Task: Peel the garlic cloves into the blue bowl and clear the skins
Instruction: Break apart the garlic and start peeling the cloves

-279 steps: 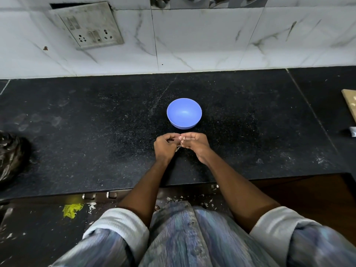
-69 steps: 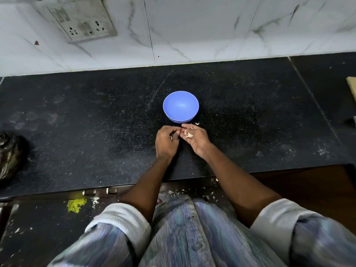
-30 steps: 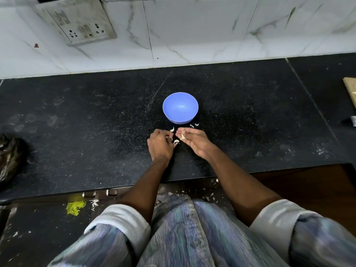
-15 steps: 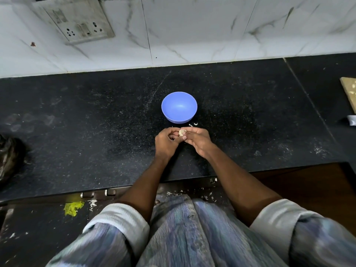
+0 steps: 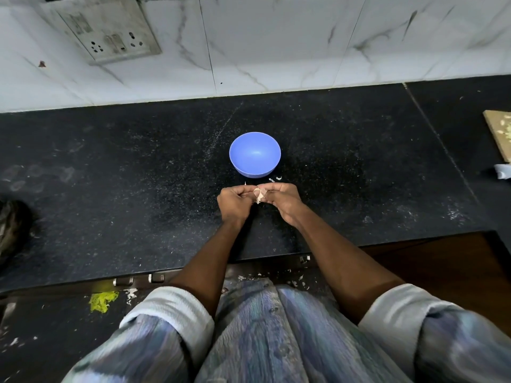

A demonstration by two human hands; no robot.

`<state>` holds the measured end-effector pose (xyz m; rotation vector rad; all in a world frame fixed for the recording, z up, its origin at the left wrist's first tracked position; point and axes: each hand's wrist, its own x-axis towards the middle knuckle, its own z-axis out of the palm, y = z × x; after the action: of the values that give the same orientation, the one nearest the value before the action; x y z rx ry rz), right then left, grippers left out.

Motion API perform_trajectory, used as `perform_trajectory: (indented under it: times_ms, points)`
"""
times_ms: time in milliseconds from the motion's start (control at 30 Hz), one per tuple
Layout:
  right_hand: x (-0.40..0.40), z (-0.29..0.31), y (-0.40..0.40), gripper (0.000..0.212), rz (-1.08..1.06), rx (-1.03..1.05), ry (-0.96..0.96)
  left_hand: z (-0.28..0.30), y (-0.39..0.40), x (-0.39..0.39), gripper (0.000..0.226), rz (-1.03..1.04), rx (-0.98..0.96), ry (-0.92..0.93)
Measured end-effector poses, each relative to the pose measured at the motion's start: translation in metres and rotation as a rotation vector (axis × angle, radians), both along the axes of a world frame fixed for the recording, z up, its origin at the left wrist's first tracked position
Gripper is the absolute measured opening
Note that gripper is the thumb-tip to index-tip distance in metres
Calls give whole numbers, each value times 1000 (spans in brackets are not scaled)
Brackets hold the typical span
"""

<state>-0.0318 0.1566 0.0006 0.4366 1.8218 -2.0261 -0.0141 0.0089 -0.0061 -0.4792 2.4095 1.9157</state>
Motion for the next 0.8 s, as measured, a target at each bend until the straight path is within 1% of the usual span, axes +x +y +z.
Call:
perform_trajectory:
  times_ms: [133, 233, 300, 367, 400, 500, 567, 667, 733, 800]
  points:
    - [2, -1, 0, 18, -10, -16, 1, -4, -1, 2, 11, -16, -83, 40]
    - [1, -1, -3, 18, -35, -40, -28, -6, -2, 2, 23, -44, -149, 42]
    - [-1, -1, -4, 18, -75, -36, -62, -7, -1, 0, 31, -62, -151, 18]
    - [-2, -1, -5, 18, -92, -34, -75, -9, 0, -1, 33, -68, -106, -38]
    - [-2, -1, -5, 18, -91, -39, -74, -10, 0, -1, 33, -62, -69, -67]
    - [-1, 0, -4, 19, -91, -45, -71, -12, 0, -2, 23, -43, 15, -102]
    - [0, 1, -4, 20, -84, -25, -67, -9, 1, 0, 15, -36, -20, -74]
    - [2, 3, -7, 18, -60, 27, -62, -5, 0, 2, 9, -11, -88, -26]
    - [4, 4, -7, 14, -46, 66, -52, -3, 0, 3, 10, -7, -99, -20]
    - [6, 6, -8, 13, -31, 96, -34, -2, -1, 3, 16, 13, -112, -18]
